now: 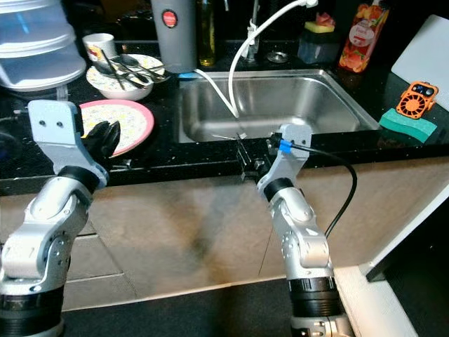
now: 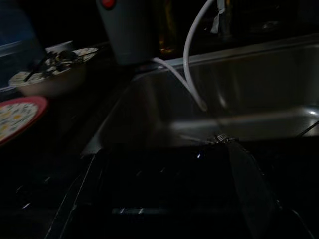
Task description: Kitchen organization
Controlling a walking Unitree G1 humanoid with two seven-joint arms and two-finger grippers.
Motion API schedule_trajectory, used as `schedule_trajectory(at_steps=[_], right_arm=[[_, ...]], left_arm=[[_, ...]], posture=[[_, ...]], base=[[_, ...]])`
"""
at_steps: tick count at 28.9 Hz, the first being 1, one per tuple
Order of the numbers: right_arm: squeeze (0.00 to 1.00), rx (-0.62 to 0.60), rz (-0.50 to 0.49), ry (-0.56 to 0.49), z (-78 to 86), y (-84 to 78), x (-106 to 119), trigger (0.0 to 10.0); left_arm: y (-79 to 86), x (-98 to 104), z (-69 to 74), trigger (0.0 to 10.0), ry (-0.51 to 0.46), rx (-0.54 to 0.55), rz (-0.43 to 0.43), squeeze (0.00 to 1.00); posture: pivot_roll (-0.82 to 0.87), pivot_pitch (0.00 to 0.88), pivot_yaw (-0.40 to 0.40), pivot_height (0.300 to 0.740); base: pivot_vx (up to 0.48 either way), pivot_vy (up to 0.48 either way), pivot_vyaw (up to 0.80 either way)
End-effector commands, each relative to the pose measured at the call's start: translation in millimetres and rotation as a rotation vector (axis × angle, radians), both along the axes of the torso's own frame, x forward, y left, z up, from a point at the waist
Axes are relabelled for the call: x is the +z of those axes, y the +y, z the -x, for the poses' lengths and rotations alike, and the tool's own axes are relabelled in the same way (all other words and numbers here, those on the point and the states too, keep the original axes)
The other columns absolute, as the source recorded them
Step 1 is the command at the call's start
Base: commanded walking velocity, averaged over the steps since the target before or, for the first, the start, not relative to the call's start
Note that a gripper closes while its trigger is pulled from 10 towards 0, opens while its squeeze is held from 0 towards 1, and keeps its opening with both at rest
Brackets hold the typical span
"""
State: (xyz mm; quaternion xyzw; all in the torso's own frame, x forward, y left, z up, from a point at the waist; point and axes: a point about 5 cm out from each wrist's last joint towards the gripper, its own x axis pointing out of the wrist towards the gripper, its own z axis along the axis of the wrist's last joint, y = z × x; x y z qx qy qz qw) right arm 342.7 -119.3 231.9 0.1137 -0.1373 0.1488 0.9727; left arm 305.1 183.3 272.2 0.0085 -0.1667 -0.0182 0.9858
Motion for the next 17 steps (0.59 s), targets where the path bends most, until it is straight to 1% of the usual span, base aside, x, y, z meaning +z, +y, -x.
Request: schedule_trajectory(at_steps=[1,17], right_arm=[[0.0,0.013,-0.009,-0.024,1.5,2.4,4.0,10.0],[0.0,0.014,-0.009,-0.024,1.7,2.3,3.0,10.0]], left_arm=[[1.1,1.5,1.9,10.0,-0.014,0.002,-0.006,0.0],[-1.1,3.0,1.5,10.0,-0.025,-0.012,-0.02,0.0]], posture=[[0.02,0.122,-0.021,0.74],[0.02,0.118,-0.02,0.74]], base=[[0.319,0.0,0.0],[0.3,0.0,0.0]])
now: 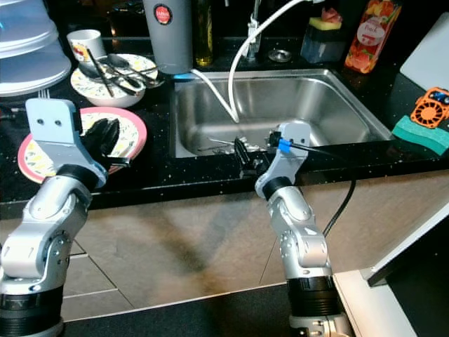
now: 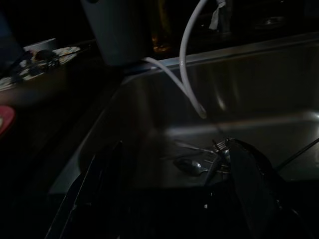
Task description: Kitchen organization
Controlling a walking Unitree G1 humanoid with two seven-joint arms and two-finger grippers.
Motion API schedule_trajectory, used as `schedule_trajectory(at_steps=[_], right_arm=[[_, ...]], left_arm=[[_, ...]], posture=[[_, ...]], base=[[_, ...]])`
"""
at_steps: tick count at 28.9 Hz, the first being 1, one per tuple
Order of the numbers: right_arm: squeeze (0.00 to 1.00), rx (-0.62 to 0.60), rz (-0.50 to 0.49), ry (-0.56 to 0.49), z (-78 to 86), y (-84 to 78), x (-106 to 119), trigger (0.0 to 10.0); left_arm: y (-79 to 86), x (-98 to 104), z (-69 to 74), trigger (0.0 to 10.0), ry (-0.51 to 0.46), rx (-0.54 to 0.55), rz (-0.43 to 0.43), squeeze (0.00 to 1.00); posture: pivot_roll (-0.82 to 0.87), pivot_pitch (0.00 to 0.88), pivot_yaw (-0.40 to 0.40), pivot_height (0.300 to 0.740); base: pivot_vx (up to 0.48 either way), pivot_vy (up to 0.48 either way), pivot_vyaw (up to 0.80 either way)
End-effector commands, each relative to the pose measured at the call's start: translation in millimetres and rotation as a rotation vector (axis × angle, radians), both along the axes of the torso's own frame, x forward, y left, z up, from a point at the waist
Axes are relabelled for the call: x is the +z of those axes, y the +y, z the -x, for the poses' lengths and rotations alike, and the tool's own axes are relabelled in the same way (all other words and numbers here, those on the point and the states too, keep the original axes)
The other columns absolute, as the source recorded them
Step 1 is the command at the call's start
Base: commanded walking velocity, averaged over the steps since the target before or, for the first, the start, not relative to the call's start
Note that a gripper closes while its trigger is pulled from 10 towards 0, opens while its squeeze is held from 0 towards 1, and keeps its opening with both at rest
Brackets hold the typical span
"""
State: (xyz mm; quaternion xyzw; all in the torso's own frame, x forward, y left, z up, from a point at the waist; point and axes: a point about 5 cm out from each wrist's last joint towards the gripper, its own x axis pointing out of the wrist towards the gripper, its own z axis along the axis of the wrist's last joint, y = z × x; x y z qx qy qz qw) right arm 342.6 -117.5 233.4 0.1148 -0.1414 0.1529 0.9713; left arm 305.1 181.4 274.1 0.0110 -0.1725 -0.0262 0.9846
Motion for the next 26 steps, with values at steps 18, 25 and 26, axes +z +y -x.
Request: schedule_trajectory(at_steps=[18,25,26], right_arm=[[0.0,0.005,-0.009,-0.016,2.0,0.6,1.1,10.0],[0.0,0.004,-0.012,-0.015,1.9,-0.2,0.5,10.0],[0.0,0.004,-0.012,-0.015,1.9,-0.2,0.5,10.0]], left_arm=[[-2.3,3.2,2.2,10.0,-0.021,-0.008,-0.024,0.0],[-5.0,2.6,2.3,10.0,-0.02,-0.014,-0.035,0.0],[-5.0,2.6,2.3,10.0,-0.02,-0.014,-0.035,0.0]], posture=[[0.02,0.117,-0.02,0.74],[0.02,0.118,-0.02,0.74],[0.02,0.118,-0.02,0.74]], base=[[0.252,0.0,0.0],[0.0,0.0,0.0],[0.0,0.0,0.0]])
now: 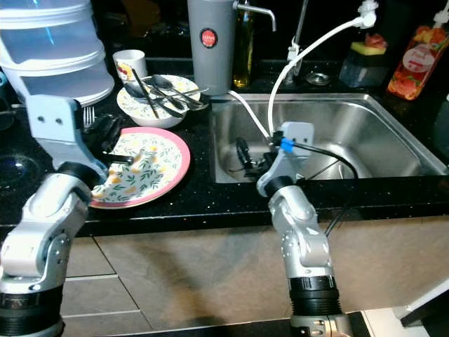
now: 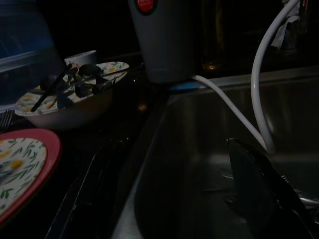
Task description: Kitchen organization
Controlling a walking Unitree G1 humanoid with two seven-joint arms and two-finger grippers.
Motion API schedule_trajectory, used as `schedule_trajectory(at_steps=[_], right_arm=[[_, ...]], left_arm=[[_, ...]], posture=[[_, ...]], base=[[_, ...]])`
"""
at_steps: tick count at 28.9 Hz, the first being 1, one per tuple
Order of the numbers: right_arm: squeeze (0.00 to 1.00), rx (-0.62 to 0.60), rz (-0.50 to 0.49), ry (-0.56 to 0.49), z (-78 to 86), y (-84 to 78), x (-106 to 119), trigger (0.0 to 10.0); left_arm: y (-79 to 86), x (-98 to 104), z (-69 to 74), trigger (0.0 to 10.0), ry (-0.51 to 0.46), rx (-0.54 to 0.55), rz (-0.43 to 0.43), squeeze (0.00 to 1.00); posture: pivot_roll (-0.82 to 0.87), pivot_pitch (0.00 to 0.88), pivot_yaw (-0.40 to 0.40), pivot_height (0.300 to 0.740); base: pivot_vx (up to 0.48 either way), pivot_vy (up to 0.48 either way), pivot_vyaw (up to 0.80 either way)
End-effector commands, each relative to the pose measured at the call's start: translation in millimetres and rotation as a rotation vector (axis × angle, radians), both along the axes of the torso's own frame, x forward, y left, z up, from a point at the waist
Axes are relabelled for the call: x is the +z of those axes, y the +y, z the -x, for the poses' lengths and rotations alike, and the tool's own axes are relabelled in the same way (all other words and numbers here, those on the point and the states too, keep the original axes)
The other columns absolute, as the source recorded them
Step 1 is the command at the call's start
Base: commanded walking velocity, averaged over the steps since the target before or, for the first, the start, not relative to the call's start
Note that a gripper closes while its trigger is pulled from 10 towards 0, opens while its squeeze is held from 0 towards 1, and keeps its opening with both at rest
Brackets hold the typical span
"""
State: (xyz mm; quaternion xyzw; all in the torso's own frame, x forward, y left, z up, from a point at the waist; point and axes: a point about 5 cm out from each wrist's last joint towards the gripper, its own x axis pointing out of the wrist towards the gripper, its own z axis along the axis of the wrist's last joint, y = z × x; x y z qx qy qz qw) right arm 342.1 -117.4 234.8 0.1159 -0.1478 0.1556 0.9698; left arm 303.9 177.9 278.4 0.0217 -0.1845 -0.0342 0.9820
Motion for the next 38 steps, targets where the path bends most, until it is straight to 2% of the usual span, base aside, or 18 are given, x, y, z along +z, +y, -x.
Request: schedule_trajectory(at_steps=[1,8,15,21,33,38], right_arm=[[0.0,0.0,-0.008,-0.001,1.4,-0.1,-0.9,10.0],[0.0,0.0,-0.012,0.0,1.2,-0.1,-0.9,10.0],[0.0,-0.004,0.033,-0.01,1.0,0.4,0.4,10.0],[0.0,-0.002,-0.009,-0.002,0.7,-0.3,0.2,10.0],[0.0,-0.002,-0.006,-0.007,0.6,-0.9,0.8,10.0],[0.0,-0.001,-0.003,-0.006,0.9,-1.4,0.4,10.0]], left_arm=[[-1.6,-1.3,1.3,10.0,0.001,-0.001,-0.016,0.0],[-1.6,-0.9,1.2,10.0,0.001,-0.001,-0.013,0.0],[-1.4,-1.6,0.5,10.0,0.007,0.009,-0.021,0.0],[-0.2,-2.7,0.6,10.0,0.017,0.007,-0.003,0.0],[-2.2,-2.7,0.3,10.0,0.014,-0.01,0.006,0.0],[-2.8,-3.7,1.0,10.0,0.018,-0.008,0.004,0.0]], posture=[[0.02,0.118,-0.02,0.74],[0.02,0.121,-0.018,0.74],[0.02,0.119,-0.019,0.74],[0.02,0.118,-0.019,0.74],[0.02,0.118,-0.017,0.74],[0.02,0.12,-0.022,0.74]], base=[[0.0,0.0,0.0],[0.0,0.0,0.0],[0.0,0.0,0.25],[0.0,0.0,0.34],[0.0,0.0,0.0],[-0.266,0.0,0.0]])
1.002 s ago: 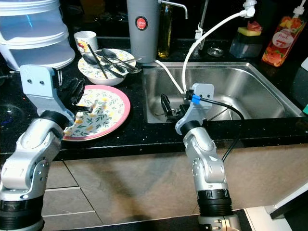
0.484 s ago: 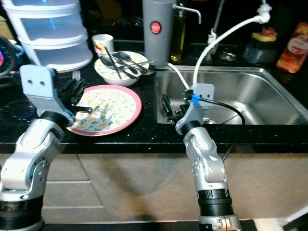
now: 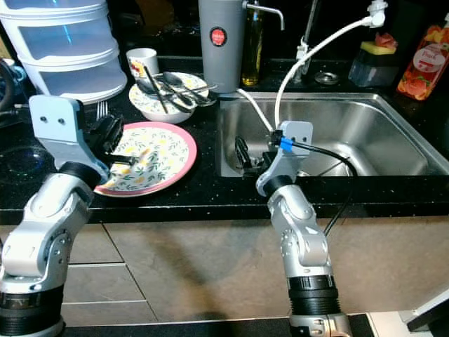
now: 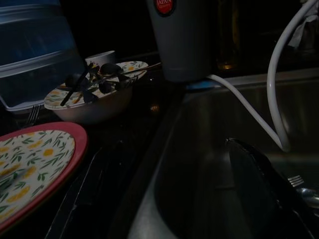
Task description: Kitchen organization
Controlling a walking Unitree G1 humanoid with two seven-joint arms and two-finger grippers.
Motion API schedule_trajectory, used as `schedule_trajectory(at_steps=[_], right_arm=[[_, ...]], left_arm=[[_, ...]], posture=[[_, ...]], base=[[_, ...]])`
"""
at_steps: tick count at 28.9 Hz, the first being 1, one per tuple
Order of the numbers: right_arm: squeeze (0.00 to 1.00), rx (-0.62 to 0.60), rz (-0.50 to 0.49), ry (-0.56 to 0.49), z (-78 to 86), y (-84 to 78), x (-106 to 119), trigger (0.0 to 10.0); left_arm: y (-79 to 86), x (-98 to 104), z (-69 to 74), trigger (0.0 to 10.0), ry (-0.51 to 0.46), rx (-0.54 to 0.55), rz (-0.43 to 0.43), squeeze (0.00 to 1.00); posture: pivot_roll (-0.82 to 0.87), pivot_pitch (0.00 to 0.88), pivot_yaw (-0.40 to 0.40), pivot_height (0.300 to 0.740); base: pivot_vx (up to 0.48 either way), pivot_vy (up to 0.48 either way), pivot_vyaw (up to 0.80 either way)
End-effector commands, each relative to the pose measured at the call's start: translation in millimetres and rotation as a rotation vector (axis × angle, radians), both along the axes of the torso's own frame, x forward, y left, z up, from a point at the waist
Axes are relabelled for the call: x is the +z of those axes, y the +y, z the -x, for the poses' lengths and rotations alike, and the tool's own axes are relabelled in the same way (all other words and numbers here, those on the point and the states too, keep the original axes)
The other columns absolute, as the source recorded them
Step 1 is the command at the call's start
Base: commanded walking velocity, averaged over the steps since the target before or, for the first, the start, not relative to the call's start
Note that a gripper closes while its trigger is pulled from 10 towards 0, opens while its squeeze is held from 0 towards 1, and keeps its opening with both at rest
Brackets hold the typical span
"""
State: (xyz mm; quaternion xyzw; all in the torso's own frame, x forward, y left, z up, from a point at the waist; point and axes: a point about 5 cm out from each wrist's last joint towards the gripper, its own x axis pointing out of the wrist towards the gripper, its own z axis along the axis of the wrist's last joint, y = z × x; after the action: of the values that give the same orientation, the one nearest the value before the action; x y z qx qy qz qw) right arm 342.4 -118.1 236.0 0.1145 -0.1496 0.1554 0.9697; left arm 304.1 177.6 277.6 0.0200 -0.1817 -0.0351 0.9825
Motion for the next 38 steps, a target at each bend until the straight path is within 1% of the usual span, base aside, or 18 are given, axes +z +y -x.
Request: schedule_trajectory(at_steps=[1,14,38], right_arm=[[0.0,0.001,-0.005,-0.001,1.2,-0.6,-0.8,10.0],[0.0,0.005,-0.001,0.0,1.0,0.4,-0.7,10.0],[0.0,0.011,0.003,0.002,1.6,1.7,-0.7,10.0]], left_arm=[[-2.5,-3.1,1.3,10.0,0.012,-0.006,0.002,0.0],[-2.1,-3.4,1.6,10.0,0.014,-0.009,0.008,0.0],[-3.5,-4.7,2.7,10.0,0.016,-0.018,0.016,0.0]], posture=[[0.02,0.12,-0.023,0.74],[0.02,0.121,-0.024,0.74],[0.01,0.112,-0.029,0.74]], base=[[-0.266,0.0,0.0],[-0.258,0.0,0.0],[0.0,0.0,0.0]])
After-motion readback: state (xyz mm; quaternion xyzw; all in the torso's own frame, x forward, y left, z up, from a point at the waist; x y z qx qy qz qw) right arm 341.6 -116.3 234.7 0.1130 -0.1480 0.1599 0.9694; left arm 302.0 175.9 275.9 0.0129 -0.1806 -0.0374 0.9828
